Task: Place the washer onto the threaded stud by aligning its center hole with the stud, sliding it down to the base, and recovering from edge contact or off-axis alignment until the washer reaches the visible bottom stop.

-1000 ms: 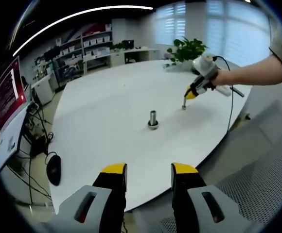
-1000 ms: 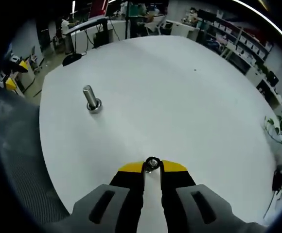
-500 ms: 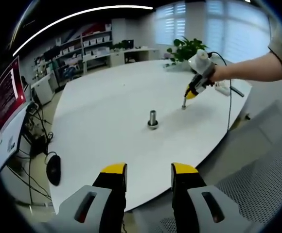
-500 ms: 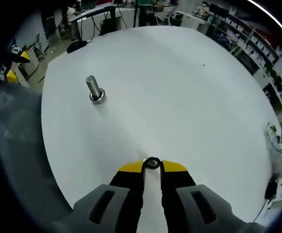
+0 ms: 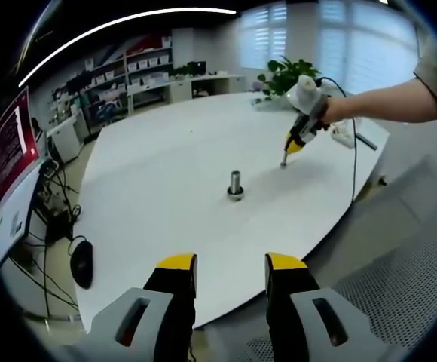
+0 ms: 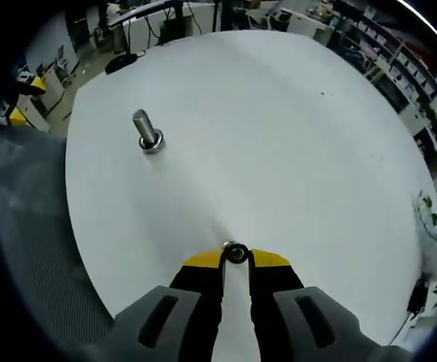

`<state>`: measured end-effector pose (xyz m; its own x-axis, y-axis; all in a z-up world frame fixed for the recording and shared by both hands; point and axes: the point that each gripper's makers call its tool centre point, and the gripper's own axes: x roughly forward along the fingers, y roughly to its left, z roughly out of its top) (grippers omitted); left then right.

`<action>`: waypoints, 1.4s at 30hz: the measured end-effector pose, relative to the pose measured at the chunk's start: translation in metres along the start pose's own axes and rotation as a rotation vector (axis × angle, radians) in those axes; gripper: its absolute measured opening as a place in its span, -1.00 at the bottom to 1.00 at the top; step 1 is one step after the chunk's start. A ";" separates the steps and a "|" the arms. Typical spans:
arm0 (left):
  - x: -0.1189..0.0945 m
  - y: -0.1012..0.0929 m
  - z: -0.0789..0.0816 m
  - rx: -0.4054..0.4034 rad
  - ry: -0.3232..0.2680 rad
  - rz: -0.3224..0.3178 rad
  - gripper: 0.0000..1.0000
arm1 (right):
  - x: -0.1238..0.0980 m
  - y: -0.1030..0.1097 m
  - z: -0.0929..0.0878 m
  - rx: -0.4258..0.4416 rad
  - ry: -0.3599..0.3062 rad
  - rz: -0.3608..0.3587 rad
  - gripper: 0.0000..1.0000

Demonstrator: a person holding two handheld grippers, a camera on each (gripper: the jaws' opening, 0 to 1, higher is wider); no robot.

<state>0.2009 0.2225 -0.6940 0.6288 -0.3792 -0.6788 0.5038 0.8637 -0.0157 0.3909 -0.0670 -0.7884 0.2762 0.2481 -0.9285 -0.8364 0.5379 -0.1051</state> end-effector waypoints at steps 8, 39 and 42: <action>0.000 -0.001 -0.001 0.002 0.002 -0.003 -0.32 | 0.014 0.001 -0.005 0.004 0.034 0.026 -0.71; 0.003 -0.008 -0.004 0.031 0.025 -0.032 -0.33 | -0.003 0.040 -0.013 0.230 -0.080 0.035 -0.52; 0.003 -0.010 -0.003 0.036 0.023 -0.047 -0.33 | -0.015 0.043 -0.016 0.274 -0.122 0.025 -0.51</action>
<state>0.1957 0.2136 -0.6980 0.5908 -0.4107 -0.6945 0.5537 0.8324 -0.0212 0.3438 -0.0604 -0.7842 0.3264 0.3502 -0.8780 -0.6891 0.7240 0.0326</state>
